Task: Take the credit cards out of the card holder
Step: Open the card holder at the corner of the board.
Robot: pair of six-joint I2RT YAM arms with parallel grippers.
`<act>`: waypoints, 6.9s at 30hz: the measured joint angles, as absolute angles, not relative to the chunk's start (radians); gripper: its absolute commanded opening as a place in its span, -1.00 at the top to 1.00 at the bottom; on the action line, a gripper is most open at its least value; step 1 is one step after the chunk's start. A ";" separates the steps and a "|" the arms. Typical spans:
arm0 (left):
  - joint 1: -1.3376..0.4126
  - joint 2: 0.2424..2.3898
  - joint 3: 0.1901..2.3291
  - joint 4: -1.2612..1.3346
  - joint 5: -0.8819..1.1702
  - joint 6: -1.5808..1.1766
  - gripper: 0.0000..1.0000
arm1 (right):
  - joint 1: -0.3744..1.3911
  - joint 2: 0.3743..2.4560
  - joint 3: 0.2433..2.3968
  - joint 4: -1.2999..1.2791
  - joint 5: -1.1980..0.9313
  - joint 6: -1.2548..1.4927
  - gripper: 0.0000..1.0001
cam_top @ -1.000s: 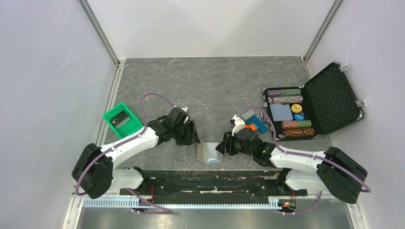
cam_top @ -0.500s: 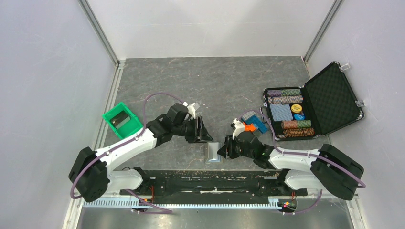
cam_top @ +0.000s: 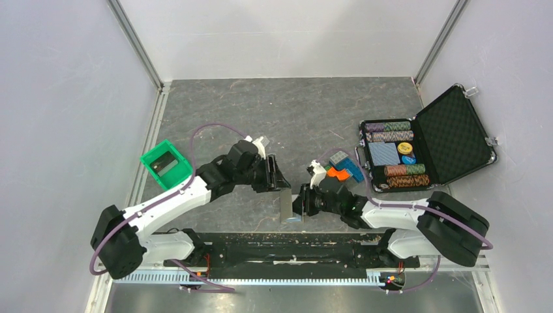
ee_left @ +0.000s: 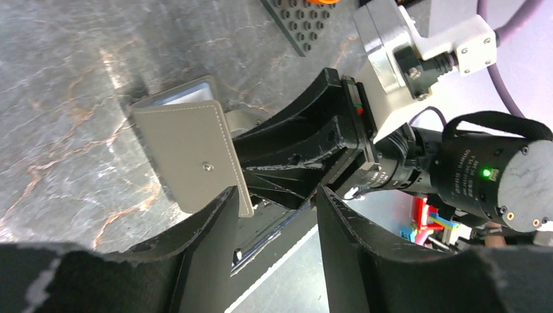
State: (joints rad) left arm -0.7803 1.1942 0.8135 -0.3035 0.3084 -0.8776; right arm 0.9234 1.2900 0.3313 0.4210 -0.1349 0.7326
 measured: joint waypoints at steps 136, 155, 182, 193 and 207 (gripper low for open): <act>-0.773 1.353 0.527 -0.173 0.212 -0.855 0.78 | 1.010 1.261 0.341 0.297 0.084 0.793 0.08; -0.773 1.353 0.526 -0.170 0.216 -0.855 0.76 | 1.000 1.261 0.342 0.408 0.023 0.784 0.18; -0.773 1.303 0.532 -0.244 0.213 -0.859 0.14 | 0.994 1.395 0.338 0.624 -0.136 0.819 0.43; -0.773 1.246 0.578 -0.403 0.147 -0.857 0.11 | 0.992 1.406 0.338 0.602 -0.139 0.807 1.00; -0.770 1.315 0.716 -0.482 0.160 -0.772 0.08 | 0.986 1.186 0.339 0.318 0.024 0.733 1.00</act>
State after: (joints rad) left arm -0.7696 1.3151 0.7158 -0.4816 0.1600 -0.7723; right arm 0.9859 1.1862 0.3386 0.3183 0.0238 0.7330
